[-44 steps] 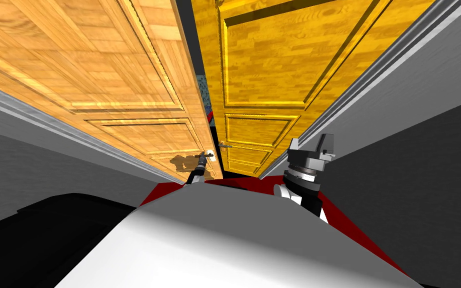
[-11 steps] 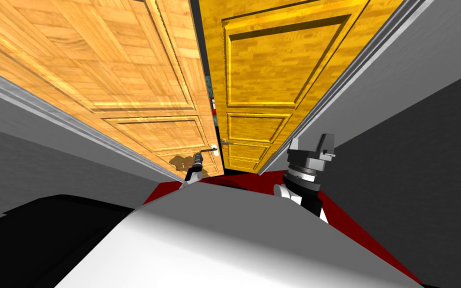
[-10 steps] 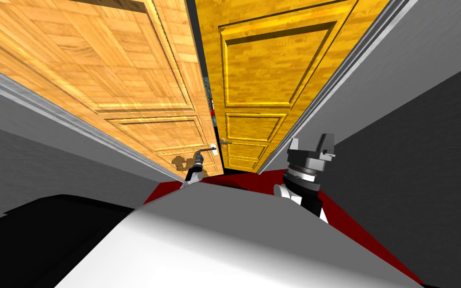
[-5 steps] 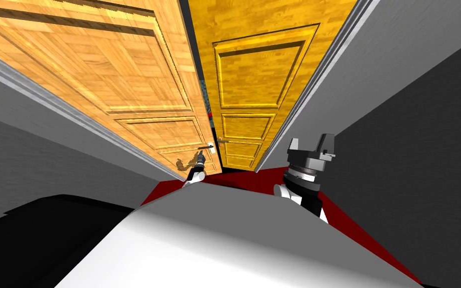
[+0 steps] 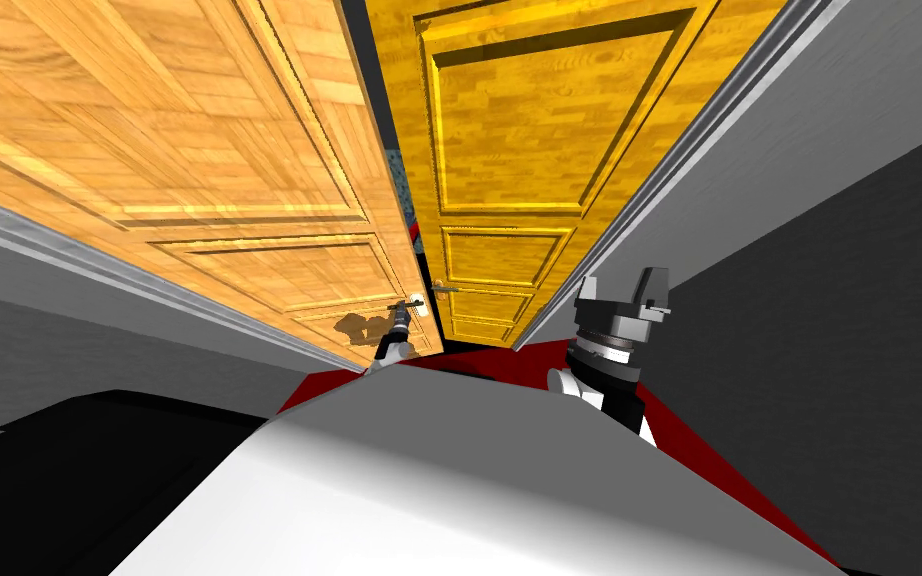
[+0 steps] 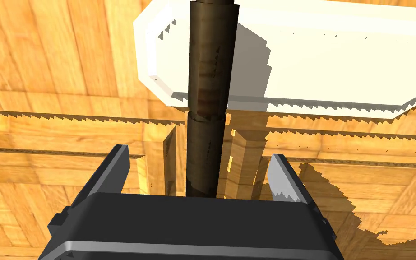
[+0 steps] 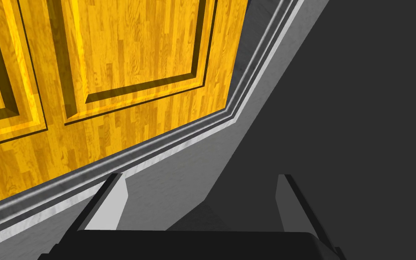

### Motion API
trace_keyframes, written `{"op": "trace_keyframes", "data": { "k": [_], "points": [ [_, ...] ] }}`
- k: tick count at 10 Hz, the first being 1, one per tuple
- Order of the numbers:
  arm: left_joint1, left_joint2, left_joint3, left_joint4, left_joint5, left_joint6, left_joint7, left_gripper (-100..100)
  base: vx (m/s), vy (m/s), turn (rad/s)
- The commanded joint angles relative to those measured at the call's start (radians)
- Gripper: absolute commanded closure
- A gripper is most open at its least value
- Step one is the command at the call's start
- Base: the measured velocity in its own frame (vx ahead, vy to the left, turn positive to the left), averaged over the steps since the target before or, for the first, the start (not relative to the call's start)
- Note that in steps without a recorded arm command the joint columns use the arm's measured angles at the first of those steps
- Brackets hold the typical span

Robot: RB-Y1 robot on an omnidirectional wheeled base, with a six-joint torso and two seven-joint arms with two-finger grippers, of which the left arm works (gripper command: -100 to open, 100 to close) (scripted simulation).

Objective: Push the door open

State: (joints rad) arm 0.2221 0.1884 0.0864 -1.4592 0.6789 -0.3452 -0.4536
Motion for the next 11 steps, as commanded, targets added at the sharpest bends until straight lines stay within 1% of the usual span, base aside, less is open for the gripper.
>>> {"op": "trace_keyframes", "data": {
  "k": [1, 2, 3, 8, 9, 11],
  "points": [
    [-0.010, -0.001, 0.004, 0.013, -0.005, -0.004, 0.003, -100, 0.188, 0.053, -0.032],
    [-0.007, 0.000, 0.003, 0.008, -0.003, -0.002, 0.002, -100, 0.088, 0.023, -0.009],
    [-0.007, 0.000, 0.003, 0.008, -0.003, -0.002, 0.002, 100, -0.011, -0.002, 0.007],
    [-0.007, 0.000, 0.003, 0.008, -0.003, -0.002, 0.002, 100, -0.017, -0.004, -0.001],
    [-0.017, 0.000, 0.035, 0.023, 0.002, -0.008, -0.013, 100, 0.002, 0.054, -0.094],
    [-0.023, 0.000, 0.052, 0.029, 0.004, -0.013, -0.021, 100, 0.010, 0.081, -0.075]
  ]
}}
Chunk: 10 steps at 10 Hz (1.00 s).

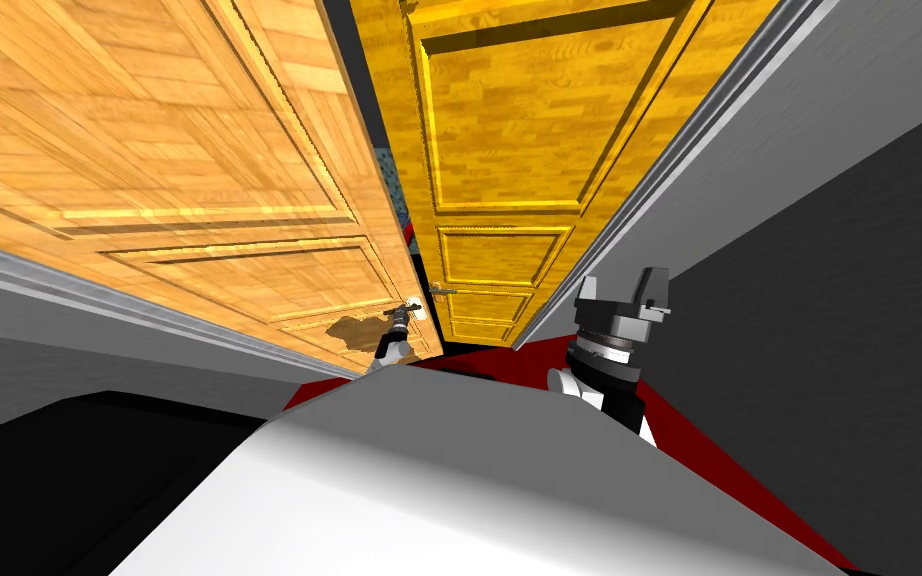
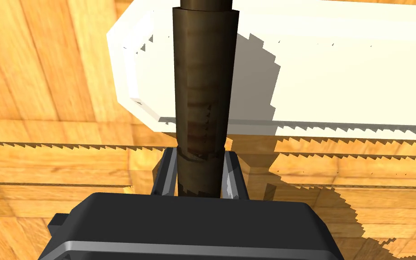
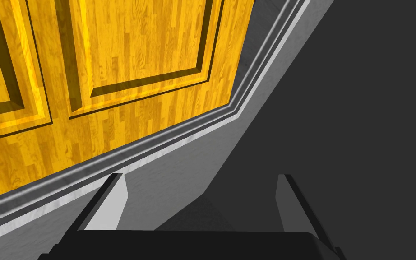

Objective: Push the door open

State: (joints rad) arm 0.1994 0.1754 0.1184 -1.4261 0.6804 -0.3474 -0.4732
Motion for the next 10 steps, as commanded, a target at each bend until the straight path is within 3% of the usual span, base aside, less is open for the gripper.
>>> {"op": "trace_keyframes", "data": {
  "k": [1, 6, 10],
  "points": [
    [-0.006, 0.013, 0.035, 0.001, 0.004, -0.015, -0.009, 100, 0.014, 0.079, -0.042],
    [-0.025, 0.013, 0.088, 0.021, 0.011, -0.028, -0.034, 100, 0.008, 0.057, -0.039],
    [-0.033, 0.013, 0.110, 0.028, 0.014, -0.034, -0.045, 100, 0.005, 0.036, -0.018]
  ]
}}
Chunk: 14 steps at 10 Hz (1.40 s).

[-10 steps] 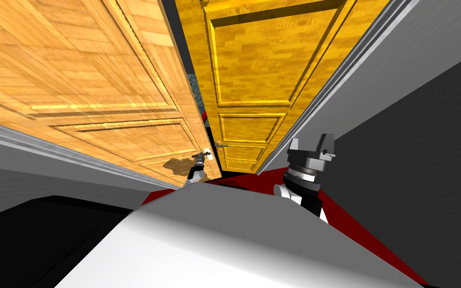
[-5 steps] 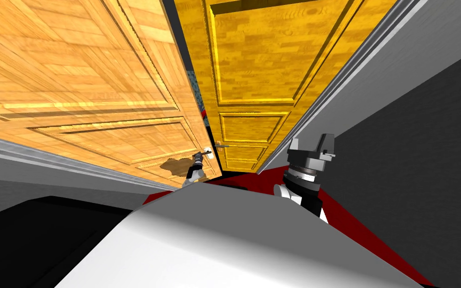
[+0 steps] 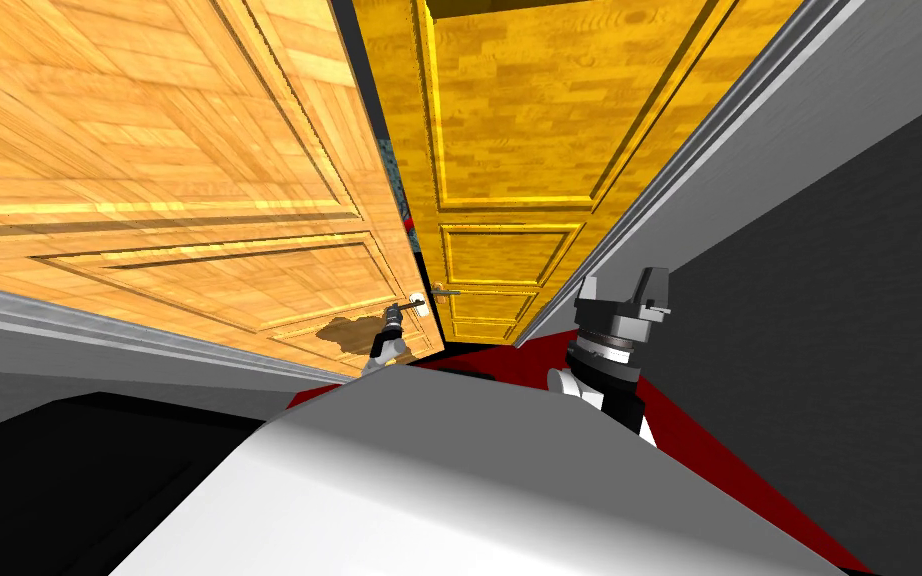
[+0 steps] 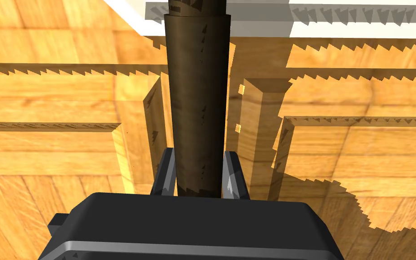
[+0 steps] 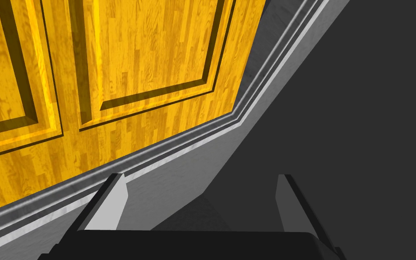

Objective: Push the door open

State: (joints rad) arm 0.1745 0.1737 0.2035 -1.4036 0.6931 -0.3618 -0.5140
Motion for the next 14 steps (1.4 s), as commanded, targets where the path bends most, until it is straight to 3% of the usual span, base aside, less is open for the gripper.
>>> {"op": "trace_keyframes", "data": {
  "k": [1, 7, 9, 14],
  "points": [
    [-0.012, 0.014, 0.035, 0.010, 0.002, -0.022, -0.009, 100, 0.002, 0.045, -0.037],
    [-0.019, 0.014, 0.056, 0.018, 0.005, -0.027, -0.019, 100, 0.004, 0.027, -0.007],
    [-0.029, 0.014, 0.080, 0.027, 0.008, -0.034, -0.031, 100, 0.000, 0.044, -0.048],
    [-0.038, 0.013, 0.105, 0.036, 0.011, -0.040, -0.042, 100, 0.005, 0.034, -0.024]
  ]
}}
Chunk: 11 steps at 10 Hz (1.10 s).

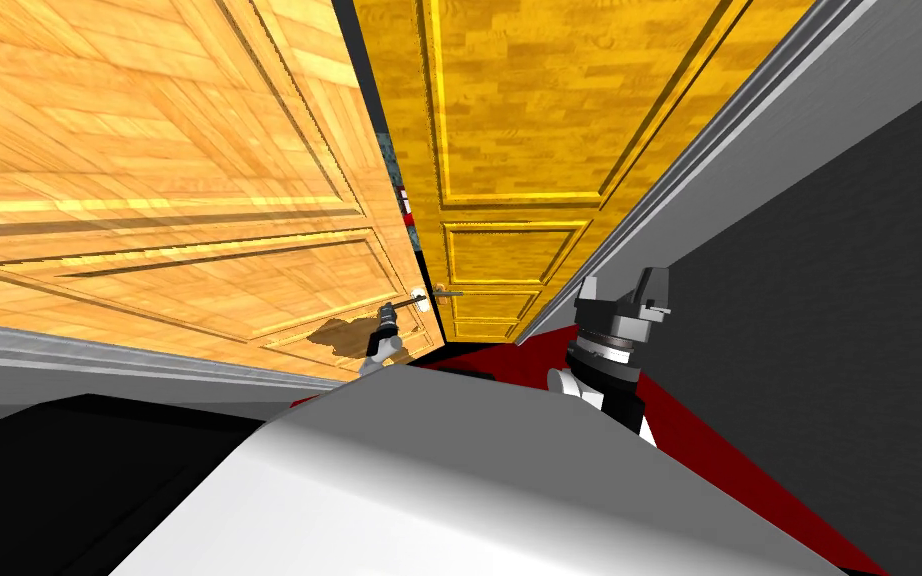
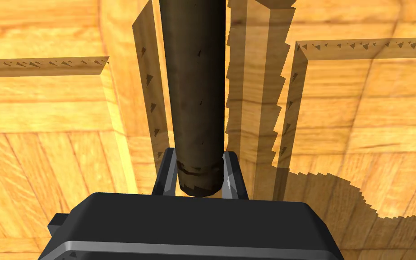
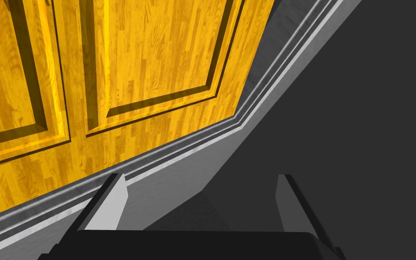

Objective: Push the door open

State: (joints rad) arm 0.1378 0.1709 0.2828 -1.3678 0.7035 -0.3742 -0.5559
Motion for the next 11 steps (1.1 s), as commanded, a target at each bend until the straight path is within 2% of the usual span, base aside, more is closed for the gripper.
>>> {"op": "trace_keyframes", "data": {
  "k": [1, 2, 3, 6, 11],
  "points": [
    [-0.001, 0.016, 0.025, 0.000, 0.001, -0.028, -0.001, 100, -0.006, 0.014, 0.019],
    [-0.006, 0.016, 0.038, 0.004, 0.002, -0.031, -0.007, 100, 0.009, 0.049, 0.107],
    [-0.004, 0.008, 0.015, 0.012, 0.005, -0.017, 0.004, -100, -0.013, -0.085, 0.027],
    [-0.006, -0.007, 0.013, 0.007, 0.013, 0.001, 0.003, -100, -0.046, -0.200, 0.004],
    [-0.010, -0.046, 0.008, -0.007, 0.032, 0.048, 0.000, -100, -0.071, -0.240, 0.014]
  ]
}}
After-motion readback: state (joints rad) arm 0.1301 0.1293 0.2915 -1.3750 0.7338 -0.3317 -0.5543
